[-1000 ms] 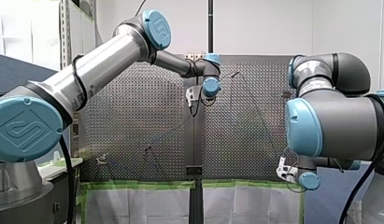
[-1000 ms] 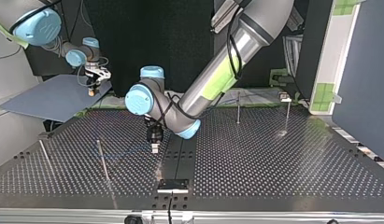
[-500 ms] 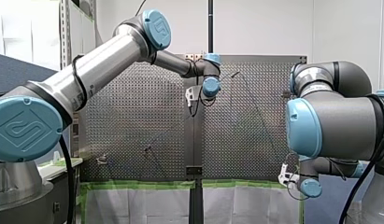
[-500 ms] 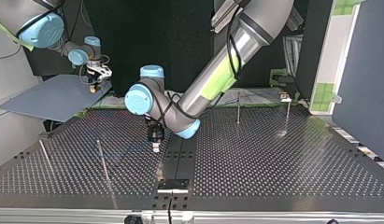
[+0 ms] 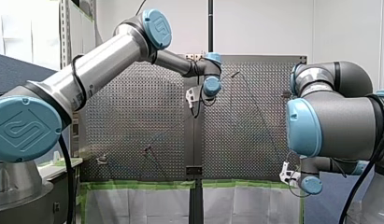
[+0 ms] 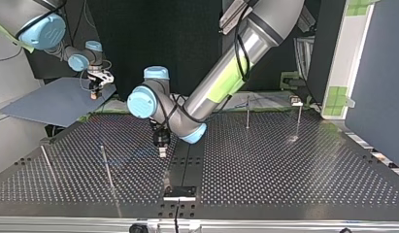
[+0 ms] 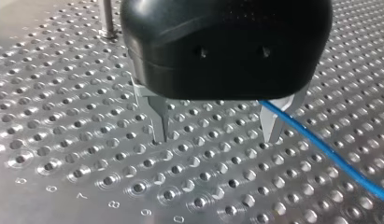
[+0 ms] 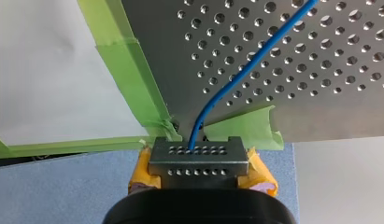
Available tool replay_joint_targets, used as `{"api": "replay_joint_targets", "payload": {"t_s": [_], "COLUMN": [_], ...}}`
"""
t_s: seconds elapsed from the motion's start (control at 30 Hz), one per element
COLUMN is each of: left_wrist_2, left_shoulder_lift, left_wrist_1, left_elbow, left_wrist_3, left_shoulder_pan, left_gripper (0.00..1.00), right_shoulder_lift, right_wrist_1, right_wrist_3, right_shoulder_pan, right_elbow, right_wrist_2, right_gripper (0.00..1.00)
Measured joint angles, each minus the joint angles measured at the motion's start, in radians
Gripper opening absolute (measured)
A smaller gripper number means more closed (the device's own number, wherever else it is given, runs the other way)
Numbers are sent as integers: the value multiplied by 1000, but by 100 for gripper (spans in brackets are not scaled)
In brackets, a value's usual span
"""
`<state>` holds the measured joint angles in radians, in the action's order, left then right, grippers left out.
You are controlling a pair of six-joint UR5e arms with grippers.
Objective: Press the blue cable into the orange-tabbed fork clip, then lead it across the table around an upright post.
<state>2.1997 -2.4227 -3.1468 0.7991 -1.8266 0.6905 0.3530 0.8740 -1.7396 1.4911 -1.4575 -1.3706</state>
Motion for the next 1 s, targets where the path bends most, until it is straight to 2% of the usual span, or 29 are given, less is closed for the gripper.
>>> {"api": "replay_joint_targets", "payload": {"t_s": [0.13,0.27,0.37,0.47,0.8,1.0], "left_wrist_2": [12,29,53,76,105,83], "left_shoulder_lift": [0,0,0,1,0,0], "left_wrist_1": [1,4,13,23,46,35], "left_elbow": [-10,-12,-14,-18,-23,-18], "left_wrist_3": [-38,-71,-101,-135,-236,-287], "left_shoulder_pan": [8,15,17,17,35,50], "left_gripper": [97,97,97,97,97,97], "right_shoulder_lift": [0,0,0,0,-1,-1], "right_wrist_1": [-6,-10,-14,-24,-42,-46], "right_wrist_3": [6,22,35,41,43,45], "right_shoulder_pan": [1,7,12,15,13,16], "right_elbow": [1,1,2,2,2,2], "right_wrist_2": [2,2,2,2,-11,-11], "right_gripper": [0,0,0,0,0,0]}}
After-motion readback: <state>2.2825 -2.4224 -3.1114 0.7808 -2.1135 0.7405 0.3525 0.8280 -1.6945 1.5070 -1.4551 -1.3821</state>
